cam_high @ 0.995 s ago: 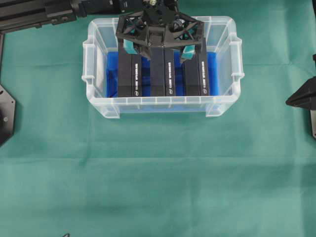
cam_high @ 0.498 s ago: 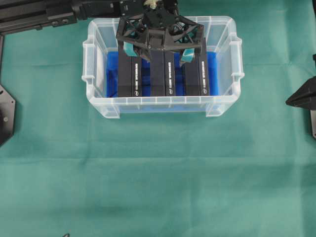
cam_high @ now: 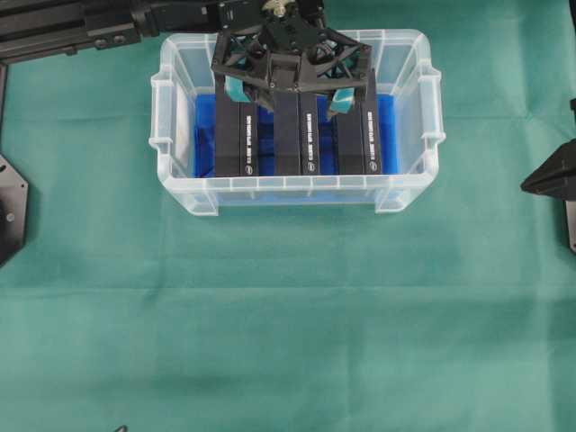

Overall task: Take the box out of the case with the left arm.
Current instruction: 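Lower the left gripper around the middle box and close on it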

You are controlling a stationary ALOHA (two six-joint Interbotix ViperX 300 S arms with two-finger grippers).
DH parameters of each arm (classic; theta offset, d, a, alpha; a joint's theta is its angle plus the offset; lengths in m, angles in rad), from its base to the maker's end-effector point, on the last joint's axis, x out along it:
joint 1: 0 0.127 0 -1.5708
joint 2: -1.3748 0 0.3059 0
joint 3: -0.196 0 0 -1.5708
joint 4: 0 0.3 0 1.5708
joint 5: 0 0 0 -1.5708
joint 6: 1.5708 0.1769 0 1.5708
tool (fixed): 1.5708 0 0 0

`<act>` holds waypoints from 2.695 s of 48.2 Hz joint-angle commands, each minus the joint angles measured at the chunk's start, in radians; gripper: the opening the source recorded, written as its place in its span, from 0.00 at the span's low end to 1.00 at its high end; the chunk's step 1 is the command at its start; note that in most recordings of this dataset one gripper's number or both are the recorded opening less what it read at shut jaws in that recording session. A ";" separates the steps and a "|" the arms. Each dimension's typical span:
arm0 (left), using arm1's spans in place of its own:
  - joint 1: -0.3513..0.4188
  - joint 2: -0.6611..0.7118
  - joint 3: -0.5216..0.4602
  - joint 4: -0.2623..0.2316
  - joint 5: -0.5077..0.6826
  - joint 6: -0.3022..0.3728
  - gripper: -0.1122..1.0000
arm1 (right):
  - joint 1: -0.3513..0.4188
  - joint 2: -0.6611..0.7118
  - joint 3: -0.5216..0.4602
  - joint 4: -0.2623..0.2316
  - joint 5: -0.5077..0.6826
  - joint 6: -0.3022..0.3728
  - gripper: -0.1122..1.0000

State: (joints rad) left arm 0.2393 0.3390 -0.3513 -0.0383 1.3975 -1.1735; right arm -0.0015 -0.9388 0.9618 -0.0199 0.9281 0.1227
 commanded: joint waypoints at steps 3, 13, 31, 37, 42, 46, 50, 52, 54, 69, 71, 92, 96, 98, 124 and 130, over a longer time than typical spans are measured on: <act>-0.003 -0.018 -0.011 0.003 -0.003 -0.003 0.98 | 0.000 0.009 -0.026 -0.002 -0.003 0.002 0.12; -0.003 -0.018 0.002 0.012 -0.005 -0.005 0.98 | -0.002 0.008 -0.026 -0.002 -0.003 0.002 0.12; -0.003 -0.021 0.071 0.034 -0.060 -0.028 0.98 | -0.002 0.009 -0.026 -0.002 -0.003 0.002 0.12; -0.003 -0.026 0.103 0.034 -0.097 -0.034 0.98 | -0.002 0.009 -0.026 -0.002 -0.003 0.002 0.12; -0.003 -0.032 0.132 0.034 -0.121 -0.034 0.98 | -0.002 0.009 -0.026 -0.002 -0.002 0.002 0.12; -0.003 -0.038 0.150 0.038 -0.132 -0.035 0.98 | -0.002 0.009 -0.028 -0.002 0.002 0.002 0.12; -0.003 -0.041 0.164 0.048 -0.146 -0.040 0.98 | 0.000 0.009 -0.026 -0.002 0.008 0.002 0.12; -0.003 -0.043 0.170 0.052 -0.155 -0.044 0.98 | -0.002 0.009 -0.028 -0.002 0.009 0.002 0.12; -0.003 -0.043 0.173 0.057 -0.166 -0.051 0.98 | -0.002 0.009 -0.026 -0.002 0.011 0.002 0.12; -0.003 -0.035 0.184 0.061 -0.196 -0.055 0.98 | -0.002 0.009 -0.028 -0.002 0.012 0.002 0.12; -0.003 -0.035 0.189 0.061 -0.198 -0.055 0.98 | -0.002 0.009 -0.028 -0.002 0.012 0.002 0.12; -0.005 -0.026 0.229 0.063 -0.259 -0.058 0.98 | -0.002 0.009 -0.026 -0.003 0.012 0.000 0.12; -0.005 -0.026 0.241 0.061 -0.265 -0.058 0.98 | -0.002 0.009 -0.026 -0.008 0.012 0.000 0.12; -0.005 -0.026 0.247 0.063 -0.268 -0.058 0.98 | 0.000 0.009 -0.026 -0.011 0.012 0.000 0.12; -0.005 -0.018 0.288 0.061 -0.313 -0.061 0.98 | -0.002 0.011 -0.026 -0.023 0.012 0.000 0.12; -0.005 -0.017 0.287 0.061 -0.314 -0.083 0.98 | -0.002 0.011 -0.026 -0.023 0.012 0.000 0.12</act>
State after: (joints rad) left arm 0.2362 0.3405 -0.0537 0.0199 1.0845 -1.2517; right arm -0.0015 -0.9373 0.9618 -0.0414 0.9434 0.1212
